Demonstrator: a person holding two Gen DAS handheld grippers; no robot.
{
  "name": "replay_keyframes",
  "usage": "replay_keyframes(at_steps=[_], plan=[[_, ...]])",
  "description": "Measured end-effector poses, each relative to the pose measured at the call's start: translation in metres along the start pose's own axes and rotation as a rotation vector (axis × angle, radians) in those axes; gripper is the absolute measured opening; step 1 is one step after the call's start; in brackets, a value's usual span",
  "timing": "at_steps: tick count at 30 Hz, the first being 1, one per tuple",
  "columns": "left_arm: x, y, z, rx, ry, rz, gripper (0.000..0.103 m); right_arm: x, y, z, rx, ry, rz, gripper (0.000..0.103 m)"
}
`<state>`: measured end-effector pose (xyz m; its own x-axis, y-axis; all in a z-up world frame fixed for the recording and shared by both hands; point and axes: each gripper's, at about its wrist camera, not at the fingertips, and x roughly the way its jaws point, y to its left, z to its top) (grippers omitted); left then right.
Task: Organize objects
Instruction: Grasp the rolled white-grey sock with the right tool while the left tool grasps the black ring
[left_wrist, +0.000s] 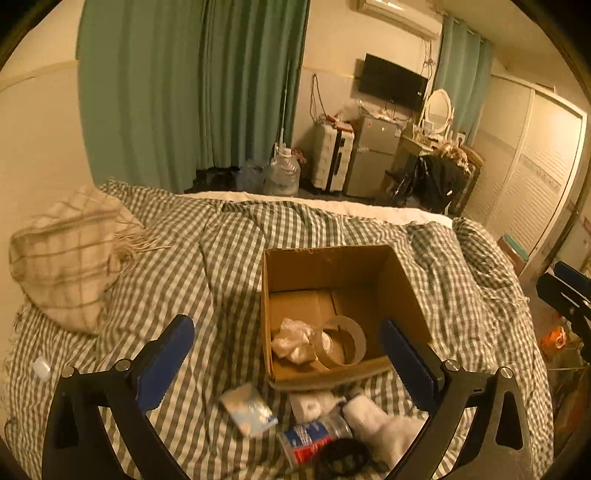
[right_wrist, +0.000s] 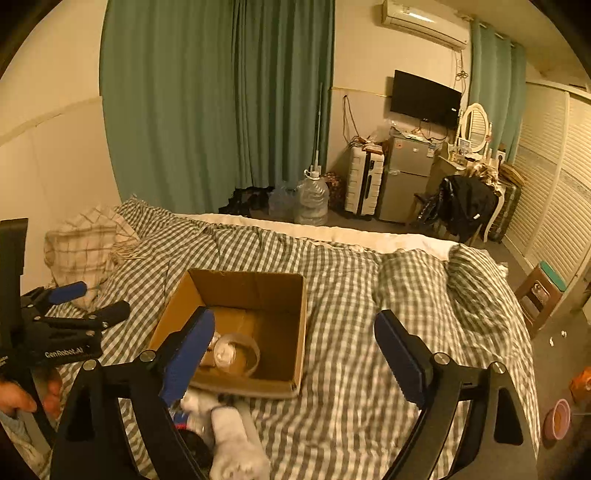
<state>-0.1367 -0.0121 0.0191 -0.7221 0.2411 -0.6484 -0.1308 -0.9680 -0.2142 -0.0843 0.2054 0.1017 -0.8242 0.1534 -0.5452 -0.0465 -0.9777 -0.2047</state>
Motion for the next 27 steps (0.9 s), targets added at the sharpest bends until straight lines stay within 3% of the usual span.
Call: replay_keyframes(at_steps=[5,9,18,27], plan=[[-0.025,-0.003,-0.026,0.002,-0.011,0.014,0.103,-0.034,0.005,-0.023,-0.024,-0.004,-0.027,0.091],[-0.026,-0.005,-0.056,-0.001,0.019,0.019,0.103,-0.031,0.012,-0.051,-0.026,0.040,-0.032,0.091],[0.005,-0.011,-0.124,-0.035,0.113,0.030,0.103,0.029,0.017,-0.124,0.029,0.239,0.012,0.091],[0.046,-0.001,-0.149,-0.095,0.268,0.018,0.103,0.083,0.025,-0.163,0.064,0.403,0.063,0.091]])
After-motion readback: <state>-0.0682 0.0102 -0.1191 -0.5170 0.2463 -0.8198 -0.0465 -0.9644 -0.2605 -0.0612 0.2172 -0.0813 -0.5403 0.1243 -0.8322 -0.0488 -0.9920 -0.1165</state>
